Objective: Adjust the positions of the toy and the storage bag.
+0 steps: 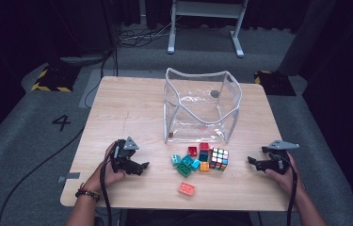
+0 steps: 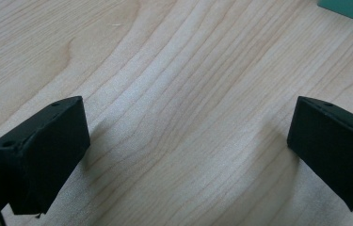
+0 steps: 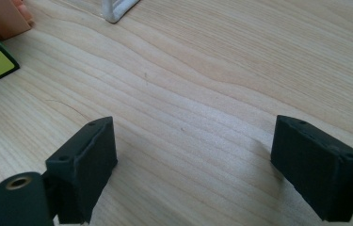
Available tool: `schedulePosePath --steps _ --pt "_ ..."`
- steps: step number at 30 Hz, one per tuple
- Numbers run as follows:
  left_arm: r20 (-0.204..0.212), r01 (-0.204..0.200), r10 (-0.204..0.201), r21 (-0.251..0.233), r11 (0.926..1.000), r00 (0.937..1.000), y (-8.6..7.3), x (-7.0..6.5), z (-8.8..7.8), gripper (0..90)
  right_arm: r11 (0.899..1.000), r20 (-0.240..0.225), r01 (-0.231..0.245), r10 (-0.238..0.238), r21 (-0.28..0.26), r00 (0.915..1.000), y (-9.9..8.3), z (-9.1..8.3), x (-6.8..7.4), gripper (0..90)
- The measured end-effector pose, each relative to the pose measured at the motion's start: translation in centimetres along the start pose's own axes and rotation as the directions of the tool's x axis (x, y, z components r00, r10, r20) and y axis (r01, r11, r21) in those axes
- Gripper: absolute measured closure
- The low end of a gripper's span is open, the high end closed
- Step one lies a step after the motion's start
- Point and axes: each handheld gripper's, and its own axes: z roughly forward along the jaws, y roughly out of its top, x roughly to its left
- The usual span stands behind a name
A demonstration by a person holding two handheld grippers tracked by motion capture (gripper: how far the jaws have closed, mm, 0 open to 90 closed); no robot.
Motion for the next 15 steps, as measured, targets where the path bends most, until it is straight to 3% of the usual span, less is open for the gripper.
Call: schedulePosePath --steps 5,9,12,15 --pt "0.001 -0.021 0.021 -0.003 0.9998 0.9998 -0.01 0.26 -0.05 0.1 1.0 0.0 0.002 -0.002 0.0 1.0 0.0 0.0 -0.02 14.6" --pt "0.009 -0.002 0.002 0.002 1.0 1.0 0.08 0.27 0.02 0.3 1.0 0.0 0.001 -0.001 0.0 1.0 0.01 0.0 -0.02 14.6" --pt "-0.02 0.018 -0.018 0.0 0.9998 0.9996 0.34 0.31 0.2 0.3 1.0 -0.003 -0.001 0.001 -0.003 1.0 0.0 -0.01 -0.1 16.0" --pt "-0.035 0.038 -0.038 -0.004 0.9993 0.9987 0.65 0.28 0.49 0.3 1.0 -0.003 0.001 -0.001 -0.003 1.0 0.24 -0.15 -0.38 24.0"
